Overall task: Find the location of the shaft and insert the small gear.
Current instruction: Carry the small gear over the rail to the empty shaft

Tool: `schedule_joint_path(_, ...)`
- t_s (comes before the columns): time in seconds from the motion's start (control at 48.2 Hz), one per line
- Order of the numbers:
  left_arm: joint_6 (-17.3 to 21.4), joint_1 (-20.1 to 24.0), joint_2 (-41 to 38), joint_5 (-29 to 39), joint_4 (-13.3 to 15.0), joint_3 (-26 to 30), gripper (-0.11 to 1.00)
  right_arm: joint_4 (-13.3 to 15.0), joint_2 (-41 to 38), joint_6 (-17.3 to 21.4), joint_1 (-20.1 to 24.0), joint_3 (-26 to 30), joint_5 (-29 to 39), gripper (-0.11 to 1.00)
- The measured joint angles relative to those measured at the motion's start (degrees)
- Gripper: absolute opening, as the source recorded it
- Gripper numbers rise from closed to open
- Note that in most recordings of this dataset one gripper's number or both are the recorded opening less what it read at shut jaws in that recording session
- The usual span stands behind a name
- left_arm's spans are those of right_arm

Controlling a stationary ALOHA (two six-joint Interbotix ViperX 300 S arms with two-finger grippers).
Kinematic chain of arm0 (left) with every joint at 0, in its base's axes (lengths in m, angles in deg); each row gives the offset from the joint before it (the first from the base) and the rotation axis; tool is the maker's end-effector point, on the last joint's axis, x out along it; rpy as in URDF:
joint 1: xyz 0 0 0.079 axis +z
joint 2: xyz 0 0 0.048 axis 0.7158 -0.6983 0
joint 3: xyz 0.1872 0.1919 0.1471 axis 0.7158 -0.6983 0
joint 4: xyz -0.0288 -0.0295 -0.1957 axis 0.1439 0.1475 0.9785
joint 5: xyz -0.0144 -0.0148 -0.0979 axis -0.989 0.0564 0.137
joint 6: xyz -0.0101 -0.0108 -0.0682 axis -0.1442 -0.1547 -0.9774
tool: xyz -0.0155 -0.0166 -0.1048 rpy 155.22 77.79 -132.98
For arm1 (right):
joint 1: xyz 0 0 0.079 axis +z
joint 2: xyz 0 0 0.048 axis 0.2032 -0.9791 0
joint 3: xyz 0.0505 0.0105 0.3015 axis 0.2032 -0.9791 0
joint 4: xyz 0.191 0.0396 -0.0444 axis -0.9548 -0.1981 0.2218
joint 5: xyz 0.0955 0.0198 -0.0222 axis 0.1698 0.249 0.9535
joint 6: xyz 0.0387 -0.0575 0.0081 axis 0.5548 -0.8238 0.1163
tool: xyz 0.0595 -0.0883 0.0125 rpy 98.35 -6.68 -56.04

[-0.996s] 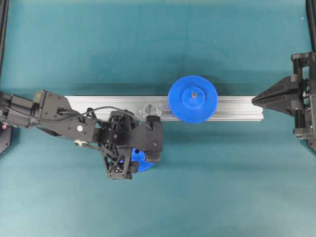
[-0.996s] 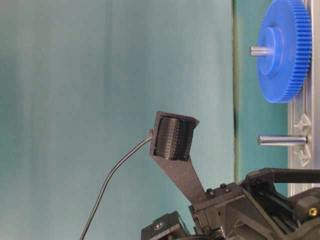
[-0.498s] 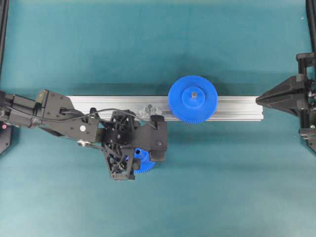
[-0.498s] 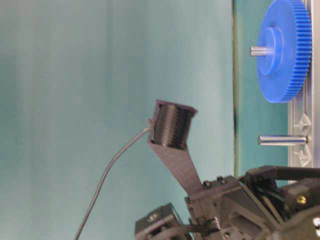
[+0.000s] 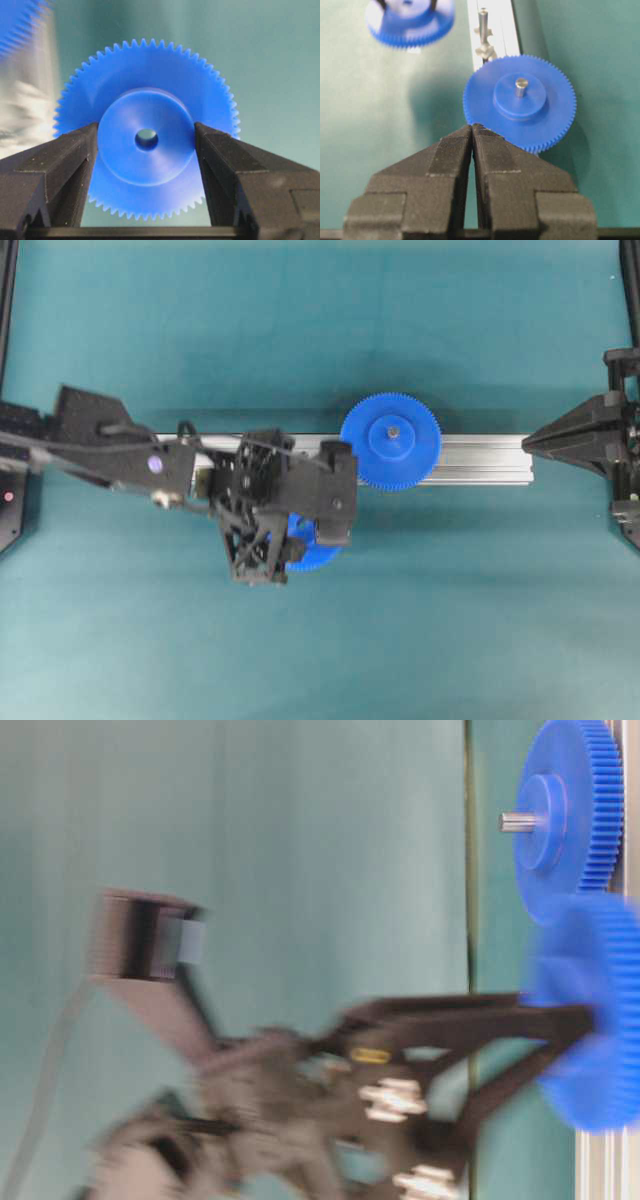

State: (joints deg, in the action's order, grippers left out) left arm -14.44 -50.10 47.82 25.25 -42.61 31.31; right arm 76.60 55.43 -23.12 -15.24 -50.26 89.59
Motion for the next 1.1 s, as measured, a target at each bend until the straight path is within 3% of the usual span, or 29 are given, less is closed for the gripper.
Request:
schedule_joint_path(0.166,4.66,2.64,0.97,3.96,0.0,2.29,0.64,0.0,1.23,0.0,0.09,-0.35,0.0,0.11)
schedule_joint_path(0.353,7.03,5.45,0.97,4.66,0.09,3.52,0.64,-0.18,2.81,0.18,0.53,-1.05,-0.09,0.11)
schedule_joint_path(0.643,8.35,7.82,-1.05,4.75,-0.09,3.52,0.64,-0.18,3.52,1.85,0.88,-1.76,-0.09,0.11)
schedule_joint_path(1.1,9.05,7.91,-4.83,6.5,0.0,3.25,0.64,-0.18,4.13,1.85,0.97,-2.02,-0.09,0.11)
